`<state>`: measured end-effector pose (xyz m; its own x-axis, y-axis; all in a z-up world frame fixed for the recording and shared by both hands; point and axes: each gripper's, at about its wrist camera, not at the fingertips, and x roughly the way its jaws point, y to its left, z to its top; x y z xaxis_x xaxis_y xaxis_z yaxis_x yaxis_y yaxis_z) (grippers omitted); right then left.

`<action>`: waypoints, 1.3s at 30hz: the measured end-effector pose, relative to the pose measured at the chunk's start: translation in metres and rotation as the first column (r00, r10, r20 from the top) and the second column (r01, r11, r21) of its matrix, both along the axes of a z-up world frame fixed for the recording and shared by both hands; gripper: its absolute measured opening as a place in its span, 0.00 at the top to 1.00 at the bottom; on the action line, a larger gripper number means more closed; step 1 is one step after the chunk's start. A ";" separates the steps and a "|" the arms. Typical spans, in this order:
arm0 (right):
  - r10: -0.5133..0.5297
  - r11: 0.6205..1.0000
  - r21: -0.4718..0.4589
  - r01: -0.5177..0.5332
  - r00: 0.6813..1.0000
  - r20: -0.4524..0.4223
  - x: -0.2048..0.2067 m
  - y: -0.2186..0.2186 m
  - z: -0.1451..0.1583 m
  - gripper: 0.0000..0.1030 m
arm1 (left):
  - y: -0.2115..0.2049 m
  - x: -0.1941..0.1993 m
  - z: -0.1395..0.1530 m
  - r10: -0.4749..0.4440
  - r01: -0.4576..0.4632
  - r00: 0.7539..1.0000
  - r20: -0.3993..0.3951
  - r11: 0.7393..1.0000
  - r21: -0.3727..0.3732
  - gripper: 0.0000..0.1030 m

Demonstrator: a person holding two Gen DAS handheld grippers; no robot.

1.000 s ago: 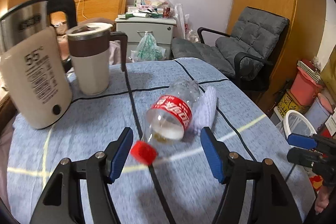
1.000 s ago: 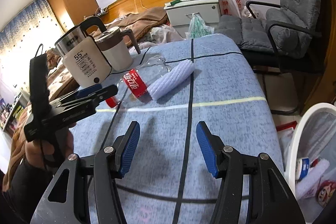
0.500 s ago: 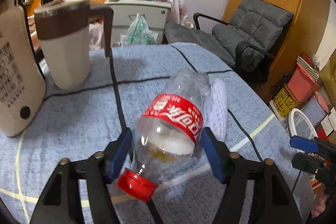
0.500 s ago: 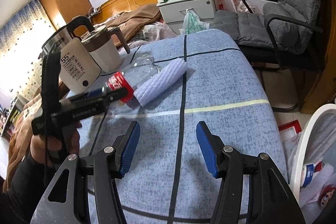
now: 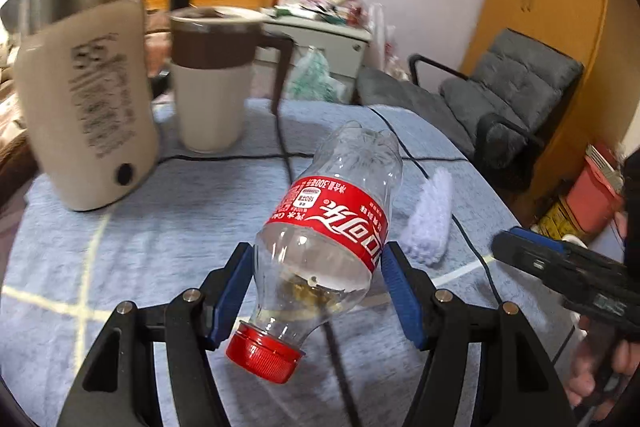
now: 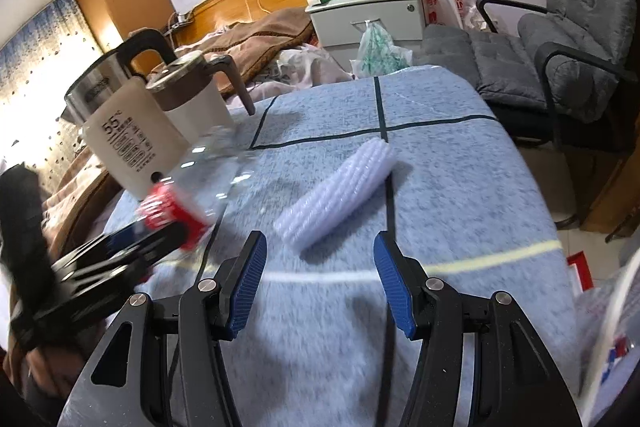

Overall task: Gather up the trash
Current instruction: 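Grasp the red-capped Coca-Cola bottle with left tool while right tool grasps the white foam net, then carry the bottle and foam net with both tools over the wastebasket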

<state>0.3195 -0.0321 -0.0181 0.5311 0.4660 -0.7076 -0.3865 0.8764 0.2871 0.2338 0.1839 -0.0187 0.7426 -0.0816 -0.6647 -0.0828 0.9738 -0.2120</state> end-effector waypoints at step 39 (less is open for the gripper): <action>-0.020 1.000 0.006 0.020 1.000 0.012 -0.077 -0.077 0.015 0.78 | -0.069 -0.060 0.020 -0.049 0.051 0.998 0.048 0.998 -0.043 0.34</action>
